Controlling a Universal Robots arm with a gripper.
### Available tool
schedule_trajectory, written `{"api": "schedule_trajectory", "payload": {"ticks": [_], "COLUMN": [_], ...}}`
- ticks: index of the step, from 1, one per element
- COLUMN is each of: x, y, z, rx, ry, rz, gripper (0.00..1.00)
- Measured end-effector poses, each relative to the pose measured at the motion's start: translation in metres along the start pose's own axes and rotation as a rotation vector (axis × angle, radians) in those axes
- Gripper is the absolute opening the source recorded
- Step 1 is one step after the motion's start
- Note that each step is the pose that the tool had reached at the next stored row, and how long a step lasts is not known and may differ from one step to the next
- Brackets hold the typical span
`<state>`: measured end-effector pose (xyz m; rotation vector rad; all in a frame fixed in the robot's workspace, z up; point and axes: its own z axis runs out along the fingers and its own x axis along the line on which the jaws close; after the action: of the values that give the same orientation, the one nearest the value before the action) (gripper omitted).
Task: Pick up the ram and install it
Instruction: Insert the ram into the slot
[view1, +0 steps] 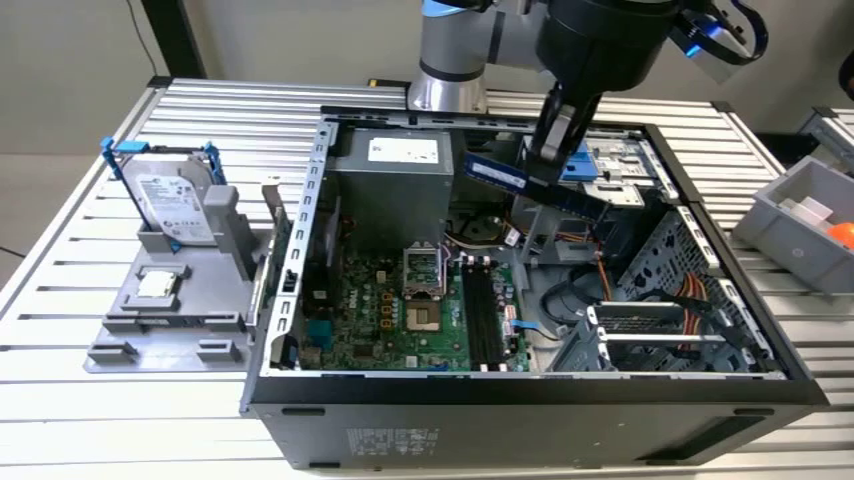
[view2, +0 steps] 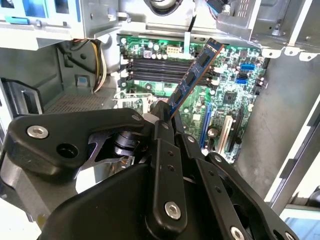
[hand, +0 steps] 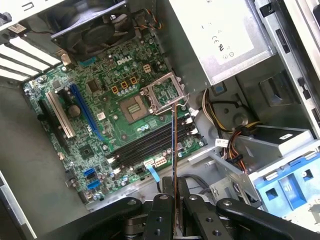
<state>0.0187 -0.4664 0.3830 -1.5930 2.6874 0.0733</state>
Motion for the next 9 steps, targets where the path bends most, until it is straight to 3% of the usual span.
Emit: {"api": "schedule_trajectory", "payload": {"ticks": [9], "x": [0.0058], "y": [-0.0031], "z": [-0.0002], "rx": [0.0017], "ry": [-0.0014], "rz": [0.045], "gripper": [0.00]}}
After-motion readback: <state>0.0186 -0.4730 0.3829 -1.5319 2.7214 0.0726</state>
